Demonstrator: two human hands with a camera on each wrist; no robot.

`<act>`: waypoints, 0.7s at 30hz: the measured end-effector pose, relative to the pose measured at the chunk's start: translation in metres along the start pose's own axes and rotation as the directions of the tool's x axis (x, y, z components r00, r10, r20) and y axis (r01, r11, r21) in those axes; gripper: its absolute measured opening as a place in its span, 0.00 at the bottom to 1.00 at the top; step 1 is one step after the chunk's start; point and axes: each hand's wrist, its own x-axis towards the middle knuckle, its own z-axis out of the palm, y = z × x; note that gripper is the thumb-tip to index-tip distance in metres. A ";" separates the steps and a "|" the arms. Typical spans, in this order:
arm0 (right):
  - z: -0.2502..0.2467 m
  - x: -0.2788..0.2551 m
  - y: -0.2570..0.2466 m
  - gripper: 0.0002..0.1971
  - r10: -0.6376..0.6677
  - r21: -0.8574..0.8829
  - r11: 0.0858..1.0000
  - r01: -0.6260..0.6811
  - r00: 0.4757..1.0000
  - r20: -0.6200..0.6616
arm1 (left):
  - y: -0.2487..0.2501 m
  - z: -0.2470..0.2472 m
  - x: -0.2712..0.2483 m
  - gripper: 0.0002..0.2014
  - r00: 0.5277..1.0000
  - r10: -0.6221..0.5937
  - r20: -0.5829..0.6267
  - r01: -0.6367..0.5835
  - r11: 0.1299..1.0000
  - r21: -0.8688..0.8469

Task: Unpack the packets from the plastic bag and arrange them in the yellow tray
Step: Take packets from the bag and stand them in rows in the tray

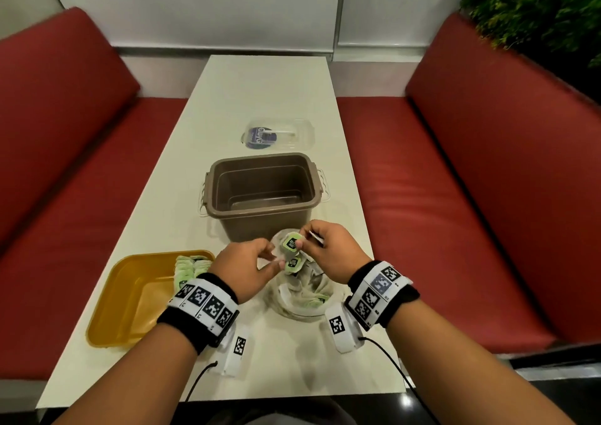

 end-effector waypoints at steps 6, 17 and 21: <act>0.013 -0.005 -0.034 0.06 -0.056 -0.158 0.985 0.072 0.994 0.099 | -0.002 -0.030 -0.003 0.07 0.978 0.194 -0.076 -0.197 0.980 -0.039; 0.050 -0.009 -0.057 0.06 -0.133 -0.140 0.981 0.134 0.991 0.023 | -0.018 -0.073 -0.030 0.02 0.991 0.080 -0.103 -0.111 0.930 -0.349; 0.060 -0.007 -0.066 0.04 -0.094 -0.120 0.988 0.092 0.996 -0.009 | -0.032 -0.086 -0.039 0.03 0.997 0.049 -0.063 -0.070 0.921 -0.385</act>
